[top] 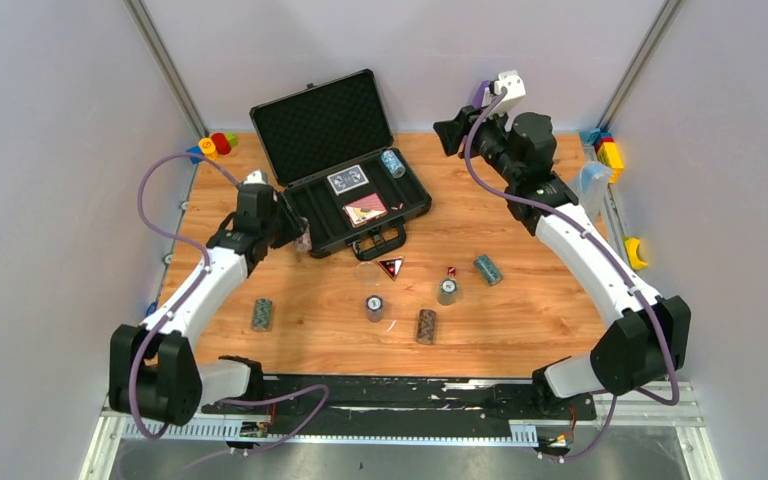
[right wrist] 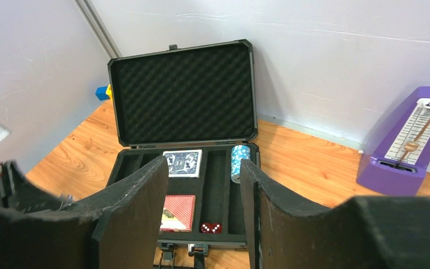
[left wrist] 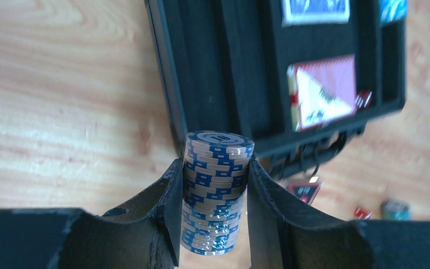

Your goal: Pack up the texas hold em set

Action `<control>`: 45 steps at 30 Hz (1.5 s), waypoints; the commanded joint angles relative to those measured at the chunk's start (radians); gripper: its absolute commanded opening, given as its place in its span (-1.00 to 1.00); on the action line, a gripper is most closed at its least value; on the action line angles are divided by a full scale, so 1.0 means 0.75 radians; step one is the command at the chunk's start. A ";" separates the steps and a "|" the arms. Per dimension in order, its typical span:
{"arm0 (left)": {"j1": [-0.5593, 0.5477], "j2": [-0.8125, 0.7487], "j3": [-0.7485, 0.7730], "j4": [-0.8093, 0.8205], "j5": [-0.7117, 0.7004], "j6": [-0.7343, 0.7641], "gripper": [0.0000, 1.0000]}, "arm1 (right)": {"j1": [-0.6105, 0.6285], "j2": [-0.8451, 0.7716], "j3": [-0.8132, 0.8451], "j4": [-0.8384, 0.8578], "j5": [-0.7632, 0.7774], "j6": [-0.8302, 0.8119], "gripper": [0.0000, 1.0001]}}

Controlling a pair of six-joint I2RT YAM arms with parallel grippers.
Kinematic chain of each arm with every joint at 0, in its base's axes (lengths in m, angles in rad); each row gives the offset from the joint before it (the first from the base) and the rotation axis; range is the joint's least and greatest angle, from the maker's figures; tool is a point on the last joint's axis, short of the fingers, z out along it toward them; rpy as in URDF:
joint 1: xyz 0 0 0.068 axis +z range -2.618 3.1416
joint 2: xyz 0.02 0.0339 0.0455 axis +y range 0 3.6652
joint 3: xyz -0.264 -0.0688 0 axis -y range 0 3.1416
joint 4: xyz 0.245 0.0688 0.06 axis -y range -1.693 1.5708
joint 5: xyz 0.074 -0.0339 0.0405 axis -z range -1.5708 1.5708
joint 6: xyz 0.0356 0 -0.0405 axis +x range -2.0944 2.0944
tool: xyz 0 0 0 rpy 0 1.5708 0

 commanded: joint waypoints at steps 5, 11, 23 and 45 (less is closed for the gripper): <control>0.086 0.341 0.324 0.174 -0.149 -0.229 -1.00 | 0.006 0.028 -0.008 0.065 0.048 0.012 0.03; 0.127 0.554 0.447 0.247 -0.168 -0.240 -1.00 | 0.007 0.034 -0.020 0.080 0.066 0.016 0.04; 0.205 0.840 0.635 0.366 -0.031 -0.290 -1.00 | 0.007 0.053 -0.024 0.092 0.065 0.022 0.04; 0.203 0.721 0.619 0.211 0.029 -0.214 0.57 | 0.008 0.075 -0.017 0.096 0.029 0.053 0.05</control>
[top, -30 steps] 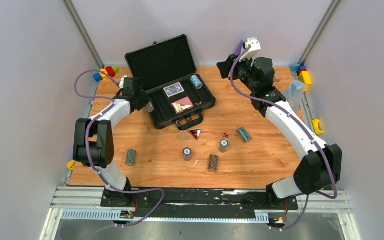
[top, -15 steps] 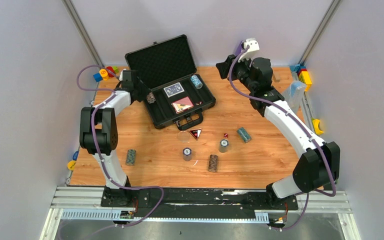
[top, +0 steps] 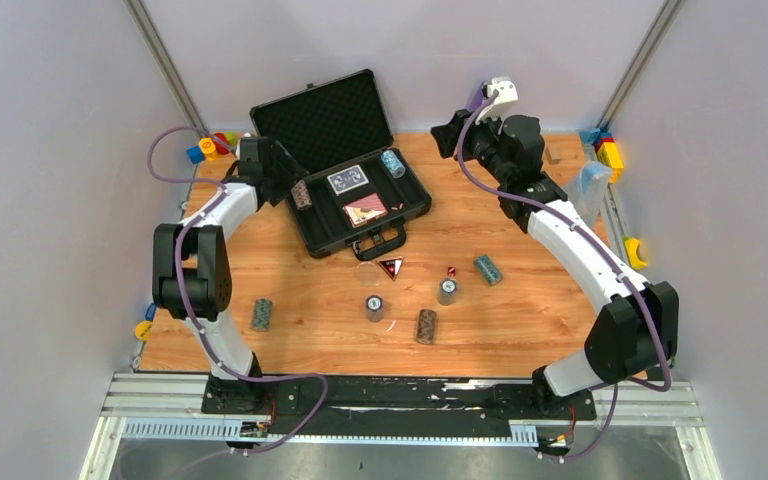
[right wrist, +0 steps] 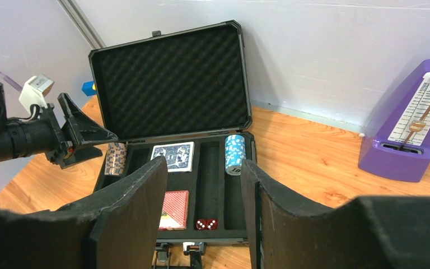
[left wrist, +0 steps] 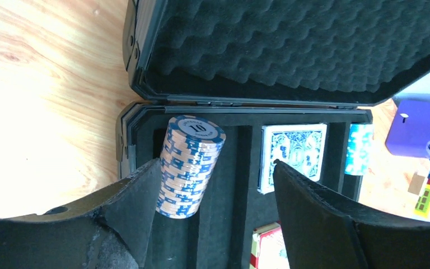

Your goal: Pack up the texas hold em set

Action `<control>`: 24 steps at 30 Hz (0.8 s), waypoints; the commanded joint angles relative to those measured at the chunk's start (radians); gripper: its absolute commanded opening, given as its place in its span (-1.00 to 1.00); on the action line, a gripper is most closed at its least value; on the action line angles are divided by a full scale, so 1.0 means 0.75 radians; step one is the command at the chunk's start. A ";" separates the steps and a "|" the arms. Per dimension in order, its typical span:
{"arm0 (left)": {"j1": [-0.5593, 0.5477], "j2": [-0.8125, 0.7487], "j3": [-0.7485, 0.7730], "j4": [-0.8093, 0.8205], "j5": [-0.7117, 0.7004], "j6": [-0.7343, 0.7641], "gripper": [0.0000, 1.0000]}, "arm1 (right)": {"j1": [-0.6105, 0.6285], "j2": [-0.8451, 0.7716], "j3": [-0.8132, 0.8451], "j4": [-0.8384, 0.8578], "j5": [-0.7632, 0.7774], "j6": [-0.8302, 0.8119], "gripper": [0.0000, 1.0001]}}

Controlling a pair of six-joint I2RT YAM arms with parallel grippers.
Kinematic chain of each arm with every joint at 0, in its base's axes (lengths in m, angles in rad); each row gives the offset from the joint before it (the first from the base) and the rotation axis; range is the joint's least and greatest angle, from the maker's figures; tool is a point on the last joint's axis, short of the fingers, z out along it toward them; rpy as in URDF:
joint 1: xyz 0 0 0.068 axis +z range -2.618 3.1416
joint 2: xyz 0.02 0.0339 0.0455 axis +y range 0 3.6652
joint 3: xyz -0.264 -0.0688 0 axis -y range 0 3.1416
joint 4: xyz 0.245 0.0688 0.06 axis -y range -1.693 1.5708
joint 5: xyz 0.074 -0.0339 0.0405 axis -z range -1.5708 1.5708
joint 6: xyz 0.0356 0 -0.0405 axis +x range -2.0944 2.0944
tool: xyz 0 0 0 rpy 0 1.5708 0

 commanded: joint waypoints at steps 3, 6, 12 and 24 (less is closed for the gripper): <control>0.003 -0.103 -0.009 0.041 -0.073 0.073 0.13 | 0.001 0.005 0.011 0.058 -0.021 0.025 0.05; 0.003 -0.088 0.024 0.055 -0.104 0.130 -0.01 | 0.002 0.007 0.012 0.058 -0.021 0.023 0.05; 0.004 -0.012 0.128 0.051 -0.091 0.217 -0.22 | 0.001 0.008 0.011 0.056 -0.020 0.021 0.05; 0.004 0.127 0.204 0.071 0.008 0.259 -0.70 | 0.001 0.008 0.008 0.053 -0.014 0.017 0.05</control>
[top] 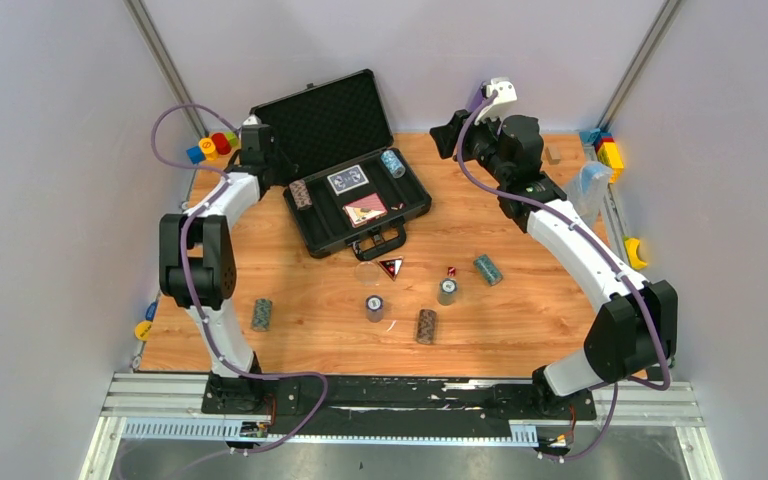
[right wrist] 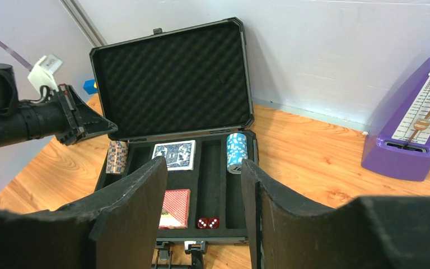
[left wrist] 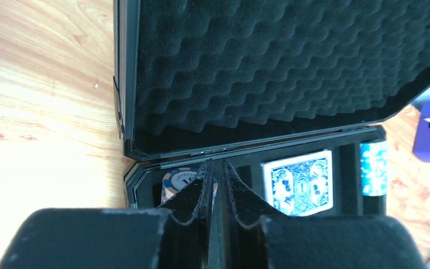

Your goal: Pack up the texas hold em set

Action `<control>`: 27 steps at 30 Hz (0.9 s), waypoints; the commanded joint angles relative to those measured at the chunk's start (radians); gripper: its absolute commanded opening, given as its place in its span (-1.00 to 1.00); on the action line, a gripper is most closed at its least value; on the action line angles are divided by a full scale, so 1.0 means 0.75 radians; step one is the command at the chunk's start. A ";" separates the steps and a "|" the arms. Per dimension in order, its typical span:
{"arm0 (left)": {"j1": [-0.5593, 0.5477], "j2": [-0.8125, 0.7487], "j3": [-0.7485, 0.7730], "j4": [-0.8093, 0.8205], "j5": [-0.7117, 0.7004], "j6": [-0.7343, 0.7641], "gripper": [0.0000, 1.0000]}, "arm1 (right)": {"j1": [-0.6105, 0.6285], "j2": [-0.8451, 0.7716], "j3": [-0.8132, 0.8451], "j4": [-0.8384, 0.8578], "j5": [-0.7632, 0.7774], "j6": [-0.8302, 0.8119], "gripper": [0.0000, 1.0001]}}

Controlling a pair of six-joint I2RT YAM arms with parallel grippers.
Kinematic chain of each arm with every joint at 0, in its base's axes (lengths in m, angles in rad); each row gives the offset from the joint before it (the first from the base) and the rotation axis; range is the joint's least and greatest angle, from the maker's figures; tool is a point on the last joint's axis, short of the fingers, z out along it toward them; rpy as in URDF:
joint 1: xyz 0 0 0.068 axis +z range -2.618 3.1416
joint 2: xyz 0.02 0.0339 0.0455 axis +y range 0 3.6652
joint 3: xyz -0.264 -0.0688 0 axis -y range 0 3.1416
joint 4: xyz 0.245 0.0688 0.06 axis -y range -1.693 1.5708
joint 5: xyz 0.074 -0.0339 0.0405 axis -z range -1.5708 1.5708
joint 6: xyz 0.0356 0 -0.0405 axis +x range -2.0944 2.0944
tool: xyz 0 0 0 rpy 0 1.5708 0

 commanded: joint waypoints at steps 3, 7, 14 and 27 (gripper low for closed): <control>0.003 0.067 0.006 0.040 0.065 0.023 -0.86 | 0.002 -0.002 0.008 0.050 -0.009 0.008 0.05; 0.000 0.054 -0.053 0.040 0.033 0.021 -1.00 | 0.002 -0.005 0.008 0.049 -0.009 0.009 0.05; -0.042 0.061 -0.135 0.030 -0.051 0.030 -1.00 | 0.001 -0.001 0.008 0.049 -0.011 0.014 0.05; -0.108 0.013 -0.131 -0.151 -0.232 0.086 -1.00 | 0.000 -0.012 0.008 0.047 -0.006 0.008 0.05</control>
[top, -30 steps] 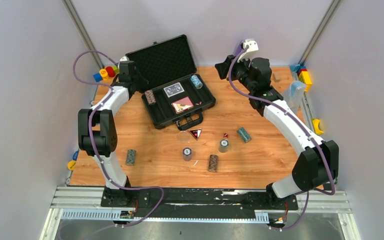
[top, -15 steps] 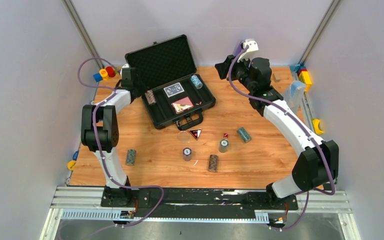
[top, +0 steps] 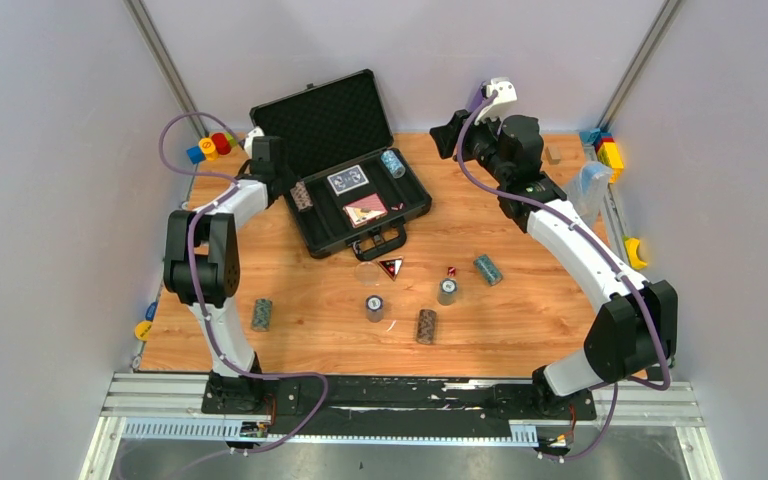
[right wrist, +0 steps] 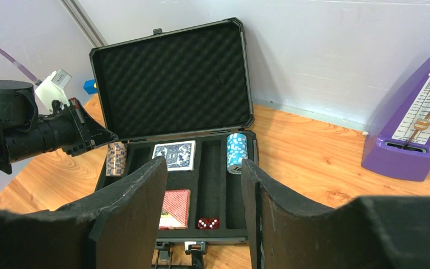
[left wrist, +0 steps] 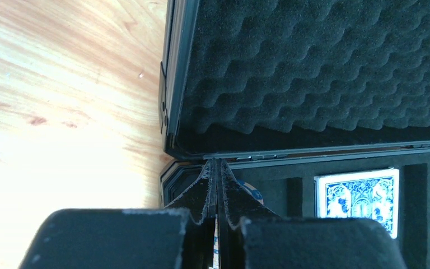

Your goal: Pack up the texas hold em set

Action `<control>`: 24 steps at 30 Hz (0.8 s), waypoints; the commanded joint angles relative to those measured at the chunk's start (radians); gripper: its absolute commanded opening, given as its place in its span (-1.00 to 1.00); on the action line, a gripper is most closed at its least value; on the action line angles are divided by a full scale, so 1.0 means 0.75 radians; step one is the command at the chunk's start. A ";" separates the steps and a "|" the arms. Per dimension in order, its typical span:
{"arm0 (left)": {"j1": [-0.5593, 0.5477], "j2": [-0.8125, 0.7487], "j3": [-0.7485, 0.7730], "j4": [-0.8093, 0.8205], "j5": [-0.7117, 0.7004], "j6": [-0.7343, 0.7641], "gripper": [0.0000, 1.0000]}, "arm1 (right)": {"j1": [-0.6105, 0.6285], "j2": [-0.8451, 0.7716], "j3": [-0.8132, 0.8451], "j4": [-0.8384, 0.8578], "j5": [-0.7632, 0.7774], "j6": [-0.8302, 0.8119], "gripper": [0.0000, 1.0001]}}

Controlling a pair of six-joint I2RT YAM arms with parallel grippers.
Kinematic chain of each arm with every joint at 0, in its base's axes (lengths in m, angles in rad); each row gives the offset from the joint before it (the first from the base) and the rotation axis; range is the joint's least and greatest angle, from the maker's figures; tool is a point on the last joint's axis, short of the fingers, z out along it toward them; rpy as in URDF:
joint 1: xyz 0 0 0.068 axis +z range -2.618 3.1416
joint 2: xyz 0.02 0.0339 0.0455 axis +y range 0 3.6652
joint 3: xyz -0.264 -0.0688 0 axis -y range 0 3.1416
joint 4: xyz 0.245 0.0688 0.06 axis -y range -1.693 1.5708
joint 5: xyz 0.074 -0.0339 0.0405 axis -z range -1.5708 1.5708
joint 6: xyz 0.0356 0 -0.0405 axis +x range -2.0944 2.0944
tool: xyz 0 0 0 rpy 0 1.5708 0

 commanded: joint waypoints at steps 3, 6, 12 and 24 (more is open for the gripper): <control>-0.062 -0.037 -0.042 -0.259 -0.019 0.048 -1.00 | 0.001 -0.013 0.009 0.048 -0.009 0.010 0.05; -0.063 -0.008 -0.023 -0.296 0.032 0.043 -1.00 | 0.002 -0.013 0.010 0.048 -0.017 0.014 0.05; -0.068 -0.013 -0.001 -0.372 0.006 0.035 -1.00 | 0.002 -0.021 0.008 0.048 -0.017 0.016 0.06; -0.070 -0.217 0.022 -0.288 -0.018 0.216 0.07 | 0.000 -0.031 0.015 0.038 -0.020 0.012 0.07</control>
